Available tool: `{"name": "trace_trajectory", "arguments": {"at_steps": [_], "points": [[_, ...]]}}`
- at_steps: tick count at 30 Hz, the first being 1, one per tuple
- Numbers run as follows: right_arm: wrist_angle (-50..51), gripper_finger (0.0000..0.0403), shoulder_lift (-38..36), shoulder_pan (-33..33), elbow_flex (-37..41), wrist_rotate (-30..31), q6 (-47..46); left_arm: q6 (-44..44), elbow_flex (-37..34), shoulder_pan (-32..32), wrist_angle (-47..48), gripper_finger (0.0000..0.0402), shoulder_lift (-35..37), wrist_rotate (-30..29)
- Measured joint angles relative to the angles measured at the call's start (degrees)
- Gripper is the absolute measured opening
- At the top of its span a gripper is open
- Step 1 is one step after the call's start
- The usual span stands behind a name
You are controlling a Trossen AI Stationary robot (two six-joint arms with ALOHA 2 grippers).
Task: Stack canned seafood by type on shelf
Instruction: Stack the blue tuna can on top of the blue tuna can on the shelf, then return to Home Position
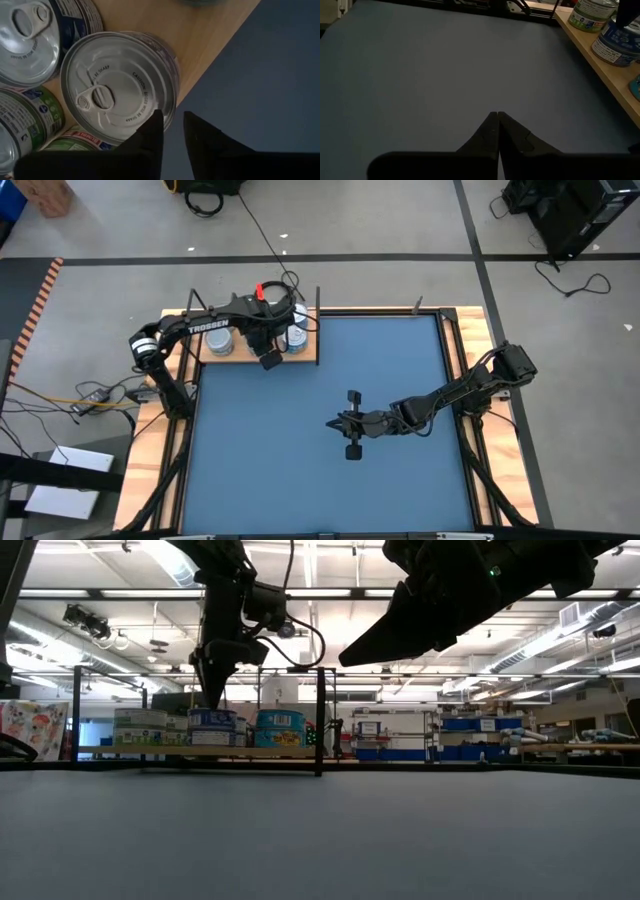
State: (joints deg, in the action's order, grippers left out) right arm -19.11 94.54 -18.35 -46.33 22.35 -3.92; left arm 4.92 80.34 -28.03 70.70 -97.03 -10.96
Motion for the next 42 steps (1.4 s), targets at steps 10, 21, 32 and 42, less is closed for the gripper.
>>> {"name": "trace_trajectory", "arguments": {"at_steps": [10,21,32,42], "points": [[-0.24,0.0017,0.02,0.0,0.0,-0.07,-0.48,-3.21,0.02,3.03,-0.05,0.007,1.9,-2.33],[-0.22,0.0011,0.02,0.0,0.0,-0.14,-0.55,-3.04,0.02,13.66,-13.09,0.0011,9.69,-10.03],[-17.84,0.0004,0.04,0.54,7.96,0.28,4.41,-9.42,-1.5,21.4,-34.21,0.0006,10.64,-10.01],[-21.4,0.0003,-0.15,1.66,11.1,0.08,6.08,-11.28,-19.8,22.58,-62.0,0.0005,11.97,-0.31]]}}
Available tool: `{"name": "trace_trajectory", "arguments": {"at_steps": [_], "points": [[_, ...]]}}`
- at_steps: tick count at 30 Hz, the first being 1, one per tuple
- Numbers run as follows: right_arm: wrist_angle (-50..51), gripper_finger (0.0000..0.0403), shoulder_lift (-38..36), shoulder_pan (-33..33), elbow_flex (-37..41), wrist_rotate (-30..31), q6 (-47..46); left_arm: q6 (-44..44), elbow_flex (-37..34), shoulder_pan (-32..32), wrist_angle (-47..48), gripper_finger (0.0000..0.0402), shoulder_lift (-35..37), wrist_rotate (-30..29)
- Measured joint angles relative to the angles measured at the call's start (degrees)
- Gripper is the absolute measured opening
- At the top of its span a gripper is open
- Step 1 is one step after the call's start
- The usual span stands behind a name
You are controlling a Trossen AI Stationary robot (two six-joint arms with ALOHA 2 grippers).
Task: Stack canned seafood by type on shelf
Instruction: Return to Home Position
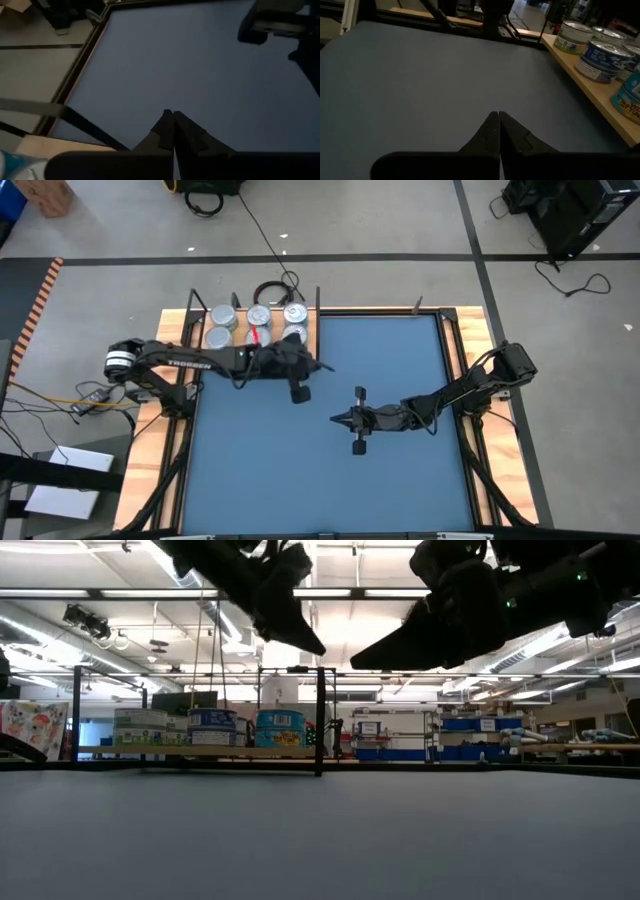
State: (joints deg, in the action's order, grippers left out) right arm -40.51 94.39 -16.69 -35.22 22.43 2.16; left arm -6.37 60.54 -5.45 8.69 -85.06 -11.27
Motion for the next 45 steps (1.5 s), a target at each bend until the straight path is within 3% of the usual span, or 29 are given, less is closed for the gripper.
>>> {"name": "trace_trajectory", "arguments": {"at_steps": [6,14,24,28,36,45], "points": [[0.15,0.0003,-1.36,-0.15,0.0,-0.04,1.98,0.54,-7.85,1.53,-9.37,0.0005,1.92,0.05],[5.9,0.0003,-7.96,0.42,0.29,-0.42,3.01,2.29,-14.75,1.99,-15.05,0.0005,8.73,1.73],[11.49,0.0003,-14.55,4.56,1.26,-6.49,7.08,2.04,-28.45,2.14,-28.41,0.0005,18.34,3.67],[12.16,0.0002,-16.71,6.46,3.19,-9.17,7.18,2.11,-32.62,2.19,-28.06,0.0005,22.82,3.82],[10.06,0.0002,-25.46,6.29,11.2,-8.44,6.19,2.3,-37.93,2.23,-28.1,0.0005,33.7,3.83],[8.87,0.0003,-34.41,5.9,18.23,-8.54,3.51,2.27,-41.64,2.49,-28.9,0.0005,39.7,4.17]]}}
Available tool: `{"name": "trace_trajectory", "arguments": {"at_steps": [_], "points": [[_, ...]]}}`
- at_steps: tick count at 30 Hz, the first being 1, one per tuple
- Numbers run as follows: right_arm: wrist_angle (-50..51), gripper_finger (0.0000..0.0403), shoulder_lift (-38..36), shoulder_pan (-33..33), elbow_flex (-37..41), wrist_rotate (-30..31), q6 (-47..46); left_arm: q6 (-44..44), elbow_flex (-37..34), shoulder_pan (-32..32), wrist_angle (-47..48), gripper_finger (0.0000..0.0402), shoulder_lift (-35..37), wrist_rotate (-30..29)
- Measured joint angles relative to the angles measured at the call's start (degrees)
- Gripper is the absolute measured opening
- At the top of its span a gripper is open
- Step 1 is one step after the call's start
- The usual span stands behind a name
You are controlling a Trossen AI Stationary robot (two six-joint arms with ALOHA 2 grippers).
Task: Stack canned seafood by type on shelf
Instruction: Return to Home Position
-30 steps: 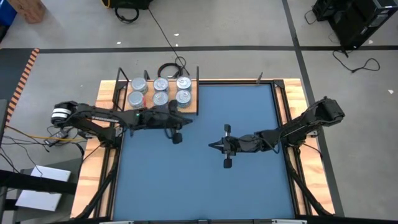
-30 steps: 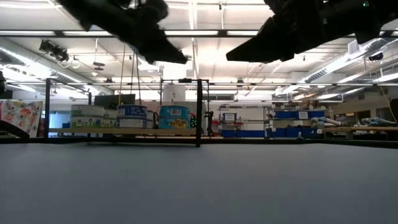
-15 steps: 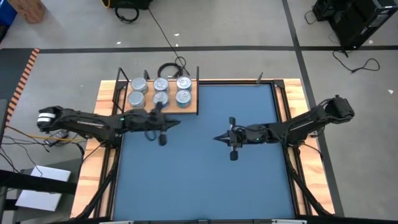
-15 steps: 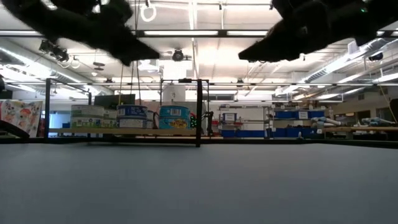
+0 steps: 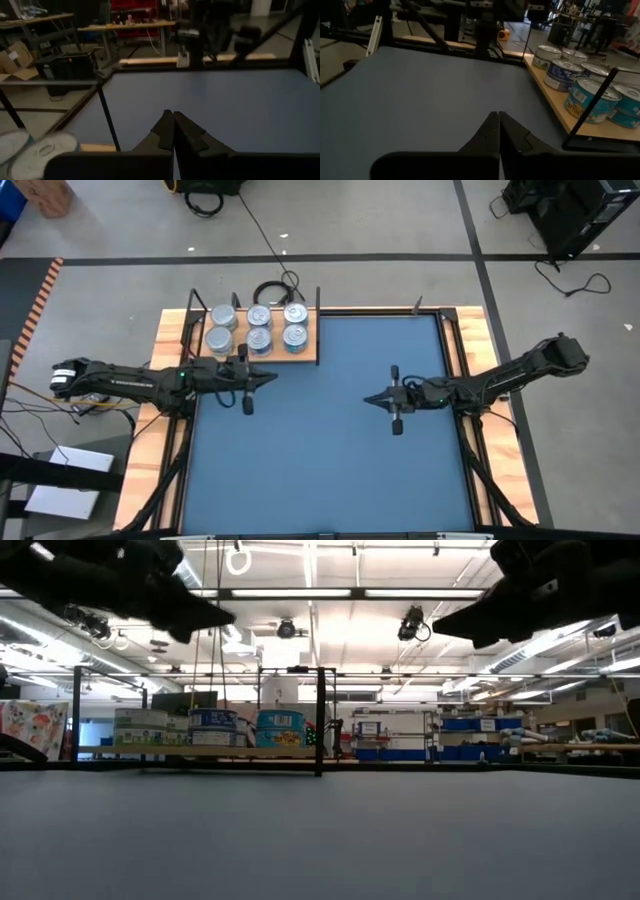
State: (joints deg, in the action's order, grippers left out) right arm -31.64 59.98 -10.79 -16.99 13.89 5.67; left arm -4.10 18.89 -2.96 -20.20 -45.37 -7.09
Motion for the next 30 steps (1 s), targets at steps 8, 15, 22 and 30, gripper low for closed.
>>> {"name": "trace_trajectory", "arguments": {"at_steps": [8,15,22,30], "points": [[0.1,0.0012,-1.54,0.0,0.28,0.13,0.43,0.18,-0.51,0.07,0.2,0.0005,-0.01,0.24],[-0.82,0.0023,-0.91,0.09,0.2,0.13,0.5,0.15,-0.5,0.07,-0.02,0.0005,-0.67,0.26],[0.47,0.0007,-1.17,0.55,0.18,0.2,1.33,-1.37,-0.5,0.07,0.29,0.0004,1.64,0.7],[2.25,0.0003,-1.63,0.59,0.17,-0.04,2.95,-1.77,-0.5,0.09,4.68,0.0002,4.94,3.77]]}}
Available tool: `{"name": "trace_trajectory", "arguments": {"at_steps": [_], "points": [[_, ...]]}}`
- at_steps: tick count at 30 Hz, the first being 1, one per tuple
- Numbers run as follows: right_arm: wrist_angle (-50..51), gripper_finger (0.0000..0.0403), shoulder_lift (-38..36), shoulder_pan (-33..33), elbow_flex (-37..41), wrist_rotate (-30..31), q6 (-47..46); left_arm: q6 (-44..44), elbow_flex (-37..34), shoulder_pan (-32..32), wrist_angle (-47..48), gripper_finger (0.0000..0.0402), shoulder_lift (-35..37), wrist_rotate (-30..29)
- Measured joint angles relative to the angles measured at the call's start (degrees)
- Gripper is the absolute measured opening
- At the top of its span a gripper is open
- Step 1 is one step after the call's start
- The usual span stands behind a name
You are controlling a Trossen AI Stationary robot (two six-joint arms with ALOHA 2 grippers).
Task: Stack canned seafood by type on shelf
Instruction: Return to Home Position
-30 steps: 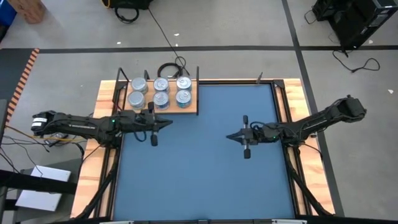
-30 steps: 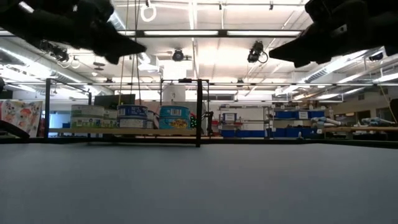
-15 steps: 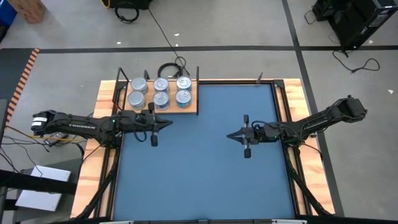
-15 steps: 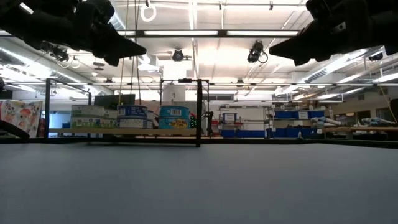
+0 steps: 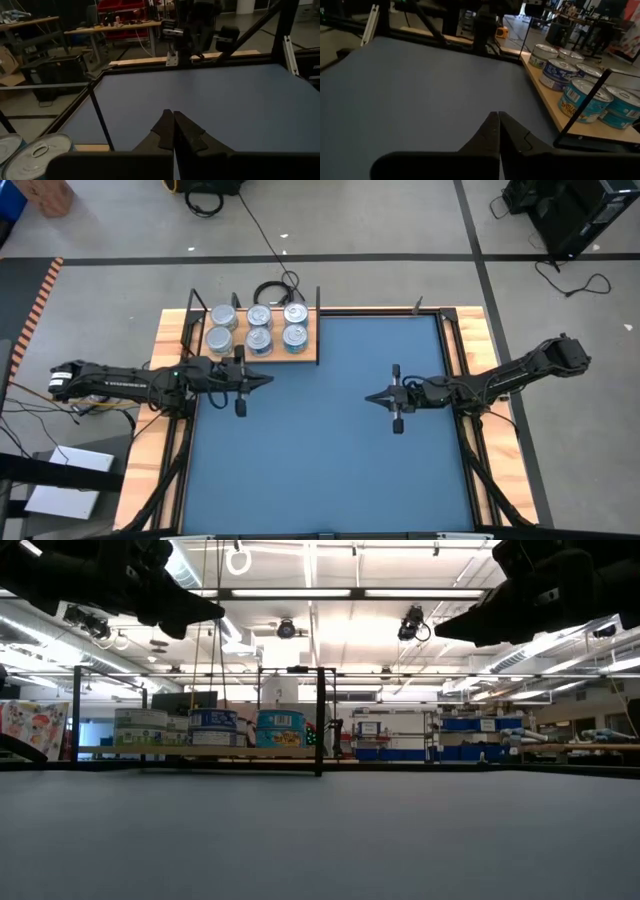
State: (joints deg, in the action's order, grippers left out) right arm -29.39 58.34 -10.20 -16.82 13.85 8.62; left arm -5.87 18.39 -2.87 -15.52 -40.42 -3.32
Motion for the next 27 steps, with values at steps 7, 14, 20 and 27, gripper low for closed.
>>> {"name": "trace_trajectory", "arguments": {"at_steps": [7,14,20,27], "points": [[4.11,0.0002,-4.21,-0.05,0.18,-0.18,-0.96,-0.67,0.0,0.0,1.99,0.0001,2.61,-0.28],[-6.41,0.0001,-9.56,-0.71,9.75,-1.65,-3.02,-1.05,-0.02,0.0,4.64,0.0001,4.25,-0.6],[-11.67,0.0,-16.2,-0.72,15.46,-1.66,-2.99,-0.17,-5.39,0.0,-3.99,0.0001,6.36,-0.51],[-6.47,0.0,-23.96,-1.08,16.48,-1.39,-2.86,1.8,-10.46,0.0,-5.49,0.0001,11.5,-0.49]]}}
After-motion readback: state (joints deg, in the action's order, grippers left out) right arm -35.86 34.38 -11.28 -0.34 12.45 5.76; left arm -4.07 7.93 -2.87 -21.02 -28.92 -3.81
